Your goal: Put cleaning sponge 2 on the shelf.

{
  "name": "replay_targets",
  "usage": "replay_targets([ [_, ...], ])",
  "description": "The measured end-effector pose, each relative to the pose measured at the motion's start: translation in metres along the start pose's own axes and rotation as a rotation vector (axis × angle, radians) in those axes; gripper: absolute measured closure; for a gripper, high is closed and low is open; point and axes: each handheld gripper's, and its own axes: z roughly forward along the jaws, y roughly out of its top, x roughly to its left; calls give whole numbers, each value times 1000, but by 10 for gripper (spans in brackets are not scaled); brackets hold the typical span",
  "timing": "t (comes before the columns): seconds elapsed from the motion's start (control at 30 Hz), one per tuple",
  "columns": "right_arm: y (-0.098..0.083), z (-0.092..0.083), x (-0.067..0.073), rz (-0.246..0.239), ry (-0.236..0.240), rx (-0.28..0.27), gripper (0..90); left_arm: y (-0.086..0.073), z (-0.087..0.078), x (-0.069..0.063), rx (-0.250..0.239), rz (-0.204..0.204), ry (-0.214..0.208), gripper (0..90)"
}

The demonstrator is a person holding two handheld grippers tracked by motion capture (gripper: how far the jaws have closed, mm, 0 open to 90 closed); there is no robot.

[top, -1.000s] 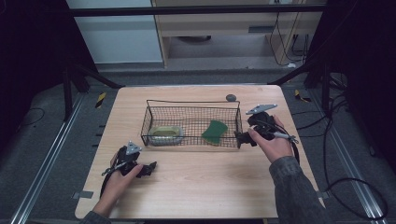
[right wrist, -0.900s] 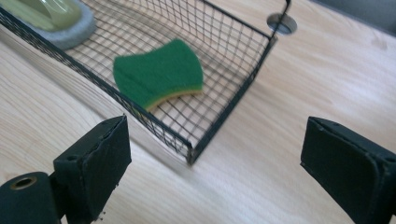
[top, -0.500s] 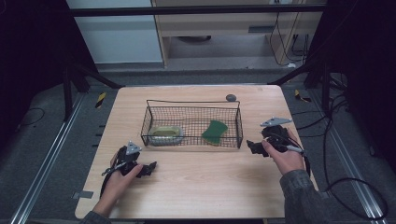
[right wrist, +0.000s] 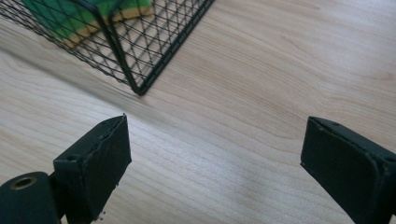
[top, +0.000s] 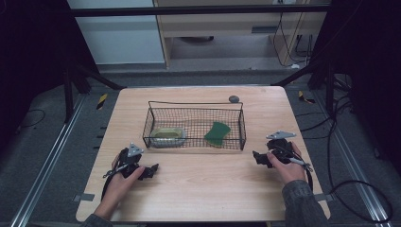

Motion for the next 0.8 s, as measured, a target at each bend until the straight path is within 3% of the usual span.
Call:
replay_targets([
  [0.1, -5, 7, -5, 9, -34, 6, 84, 0, 0, 0, 0, 0, 1, 0],
  [0.3, -14, 17, -13, 66, -61, -25, 79, 0, 0, 0, 0, 0, 1, 0],
  [0.6, -21, 31, -17, 113, -110, -54, 73, 0, 0, 0, 0, 0, 0, 0],
  [0.8, -22, 36, -19, 143, -104, -44, 67, 0, 0, 0, 0, 0, 1, 0],
])
